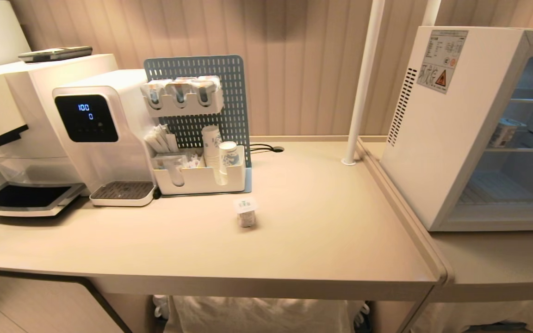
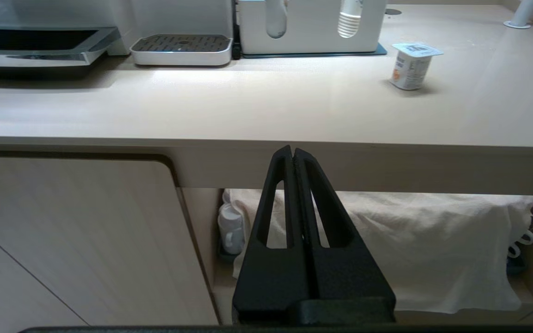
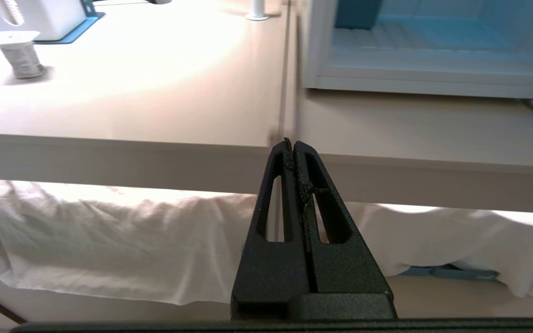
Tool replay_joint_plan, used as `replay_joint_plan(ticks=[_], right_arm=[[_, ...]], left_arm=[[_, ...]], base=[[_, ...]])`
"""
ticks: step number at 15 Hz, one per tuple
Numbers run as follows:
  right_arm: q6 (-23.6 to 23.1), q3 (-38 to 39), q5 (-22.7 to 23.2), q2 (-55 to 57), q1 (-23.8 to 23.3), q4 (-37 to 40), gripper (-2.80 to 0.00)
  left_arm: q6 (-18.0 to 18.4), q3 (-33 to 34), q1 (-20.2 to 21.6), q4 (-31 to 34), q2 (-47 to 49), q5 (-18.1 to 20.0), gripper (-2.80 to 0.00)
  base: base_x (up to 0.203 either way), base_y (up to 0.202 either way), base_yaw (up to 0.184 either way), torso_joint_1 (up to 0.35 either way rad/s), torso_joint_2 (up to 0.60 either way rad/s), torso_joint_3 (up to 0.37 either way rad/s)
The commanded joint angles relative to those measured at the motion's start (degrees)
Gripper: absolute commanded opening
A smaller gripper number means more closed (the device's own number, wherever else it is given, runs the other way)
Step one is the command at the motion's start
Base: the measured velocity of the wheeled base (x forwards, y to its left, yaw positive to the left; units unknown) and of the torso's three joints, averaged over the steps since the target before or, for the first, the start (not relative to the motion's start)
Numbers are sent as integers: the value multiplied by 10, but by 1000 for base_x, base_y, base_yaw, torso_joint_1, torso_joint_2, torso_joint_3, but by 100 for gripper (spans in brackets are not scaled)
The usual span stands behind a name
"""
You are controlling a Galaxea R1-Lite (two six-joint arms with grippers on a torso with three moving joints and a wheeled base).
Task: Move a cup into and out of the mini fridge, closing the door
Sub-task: Put the yoghurt in the freezer
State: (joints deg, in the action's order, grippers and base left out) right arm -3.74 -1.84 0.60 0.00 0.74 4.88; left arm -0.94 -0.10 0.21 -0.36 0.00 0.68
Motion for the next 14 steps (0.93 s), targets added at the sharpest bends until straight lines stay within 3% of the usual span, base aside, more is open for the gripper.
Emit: replay_joint_plan(ticks=[1,14], right_arm=[[0,0,0,0,0,0,-280],[0,0,0,0,0,0,-280]], left_arm=[[0,0,0,-1,1,0,-280],[-1,0,0,-1,1,0,-280]], base=[[0,193,1,6,7,2],[0,193,1,2,3,2]])
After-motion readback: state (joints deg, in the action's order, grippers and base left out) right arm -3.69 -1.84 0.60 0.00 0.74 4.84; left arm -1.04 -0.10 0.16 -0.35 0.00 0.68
